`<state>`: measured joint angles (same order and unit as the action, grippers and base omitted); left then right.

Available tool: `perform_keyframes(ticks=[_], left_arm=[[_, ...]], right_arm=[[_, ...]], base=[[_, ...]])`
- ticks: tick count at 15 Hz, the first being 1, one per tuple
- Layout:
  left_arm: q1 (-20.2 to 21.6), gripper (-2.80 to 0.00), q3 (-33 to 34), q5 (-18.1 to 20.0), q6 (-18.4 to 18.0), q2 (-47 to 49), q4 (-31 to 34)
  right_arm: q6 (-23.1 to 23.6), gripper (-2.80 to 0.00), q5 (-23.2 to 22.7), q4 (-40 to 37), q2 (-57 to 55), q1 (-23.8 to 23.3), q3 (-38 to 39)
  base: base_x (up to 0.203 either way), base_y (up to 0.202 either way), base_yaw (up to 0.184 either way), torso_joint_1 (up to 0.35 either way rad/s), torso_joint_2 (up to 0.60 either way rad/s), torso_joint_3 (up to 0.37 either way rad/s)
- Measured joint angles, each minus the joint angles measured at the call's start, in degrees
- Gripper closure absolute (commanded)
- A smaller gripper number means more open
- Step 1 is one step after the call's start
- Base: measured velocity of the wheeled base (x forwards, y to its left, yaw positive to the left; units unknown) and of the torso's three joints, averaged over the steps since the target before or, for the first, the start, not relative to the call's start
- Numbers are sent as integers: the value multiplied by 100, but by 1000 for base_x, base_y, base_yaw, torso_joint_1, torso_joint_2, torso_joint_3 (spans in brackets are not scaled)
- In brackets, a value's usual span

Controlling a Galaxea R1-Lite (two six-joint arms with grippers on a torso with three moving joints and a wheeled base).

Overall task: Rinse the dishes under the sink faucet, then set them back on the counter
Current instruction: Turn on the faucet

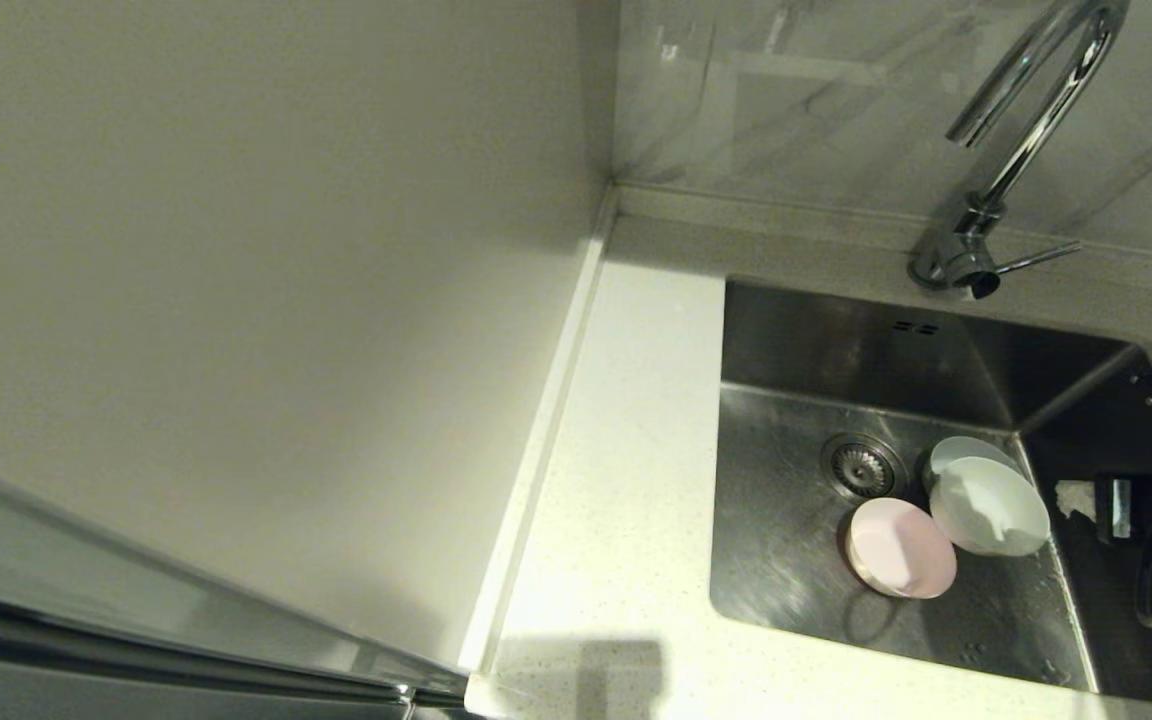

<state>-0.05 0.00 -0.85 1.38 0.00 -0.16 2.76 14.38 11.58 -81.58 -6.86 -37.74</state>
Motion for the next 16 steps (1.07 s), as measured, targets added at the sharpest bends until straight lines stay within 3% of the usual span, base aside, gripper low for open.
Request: perform_keyframes(ticks=[8,11,16], left_arm=[[0,0,0,-1,-4,0,0],[2,0,0,-1,-1,0,0],[0,0,0,-1,0,0,0]], right_arm=[[-40,0,-13,-257,385,-56,-55],[-483,0,-109,-423,369,-69,-235],[-1765,0,-506,-1621,159,-69,-1315]], base=[[0,0,0,0,0,0],[0,0,0,0,0,0],[0,0,0,0,0,0]])
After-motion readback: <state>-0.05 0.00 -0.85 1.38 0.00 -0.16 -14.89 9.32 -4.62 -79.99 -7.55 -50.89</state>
